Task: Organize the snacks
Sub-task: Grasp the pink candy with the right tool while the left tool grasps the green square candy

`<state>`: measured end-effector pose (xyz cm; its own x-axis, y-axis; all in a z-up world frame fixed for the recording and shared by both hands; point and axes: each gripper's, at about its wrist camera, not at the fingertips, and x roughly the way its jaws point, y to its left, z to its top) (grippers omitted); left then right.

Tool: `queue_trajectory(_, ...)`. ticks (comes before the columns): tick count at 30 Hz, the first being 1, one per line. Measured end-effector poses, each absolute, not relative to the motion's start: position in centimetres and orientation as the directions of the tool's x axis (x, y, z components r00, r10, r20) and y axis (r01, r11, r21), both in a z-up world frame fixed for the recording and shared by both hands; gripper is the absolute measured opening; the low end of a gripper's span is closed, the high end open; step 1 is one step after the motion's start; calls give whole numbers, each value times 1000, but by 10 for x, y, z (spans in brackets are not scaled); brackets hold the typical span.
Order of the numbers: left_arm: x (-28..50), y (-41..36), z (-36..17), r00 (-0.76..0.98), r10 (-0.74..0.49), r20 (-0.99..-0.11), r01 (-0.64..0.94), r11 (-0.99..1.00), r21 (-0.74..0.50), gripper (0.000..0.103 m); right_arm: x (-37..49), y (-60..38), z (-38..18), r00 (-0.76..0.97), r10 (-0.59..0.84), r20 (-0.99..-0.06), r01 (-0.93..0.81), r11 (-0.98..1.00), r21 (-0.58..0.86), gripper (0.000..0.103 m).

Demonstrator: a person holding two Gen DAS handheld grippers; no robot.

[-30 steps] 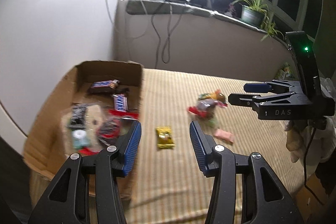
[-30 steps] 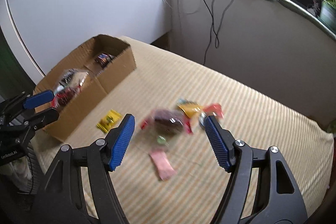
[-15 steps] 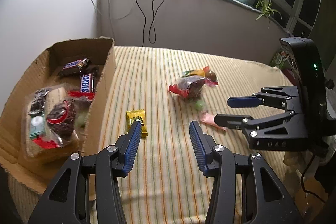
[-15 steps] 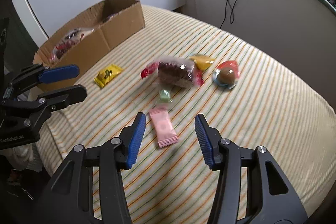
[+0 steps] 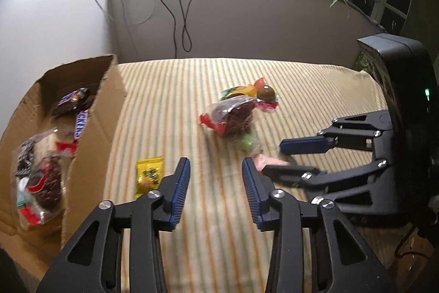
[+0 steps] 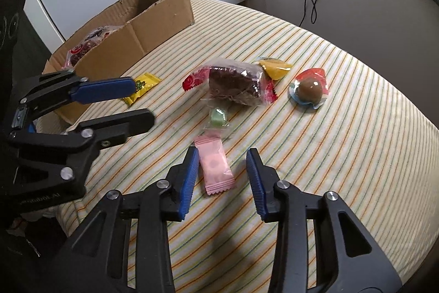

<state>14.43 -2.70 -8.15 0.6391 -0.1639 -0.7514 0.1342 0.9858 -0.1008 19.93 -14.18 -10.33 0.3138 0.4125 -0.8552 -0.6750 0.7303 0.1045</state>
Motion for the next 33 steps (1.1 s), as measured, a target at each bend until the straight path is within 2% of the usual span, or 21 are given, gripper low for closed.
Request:
queue_trajectory(6, 158, -31, -84, 620, -201, -758, 138, 979, -147, 34, 199, -140, -104, 308, 432, -848, -687, 718, 116, 38)
queue_trajectory(10, 164, -39, -83, 618, -208, -758, 156, 978, -142, 34, 197, -140, -105, 331, 405, -853, -693, 718, 72, 21)
queue_trajectory(11, 166, -41, -83, 614, -215, -759, 161, 976, -146, 34, 198, -142, -105, 327, 405, -854, -690, 719, 77, 20)
queue_trajectory(19, 182, -55, -93, 572, -262, -777, 181, 965, -192, 34, 195, -166, -101, 341, 388, -856, -666, 743, 71, 20)
queue_trajectory(27, 197, -69, -106, 566, -195, -801, 168, 979, -120, 33, 196, -183, -100, 353, 370, -859, -643, 763, 65, 20)
queue_trajectory(29, 196, -68, -106, 578, -176, -797, 164, 982, -97, 22, 196, -184, -100, 354, 370, -859, -641, 765, 65, 20)
queue_trajectory(33, 194, -68, -106, 582, -178, -793, 171, 981, -95, 22, 197, -180, -101, 358, 364, -860, -640, 766, 58, 20)
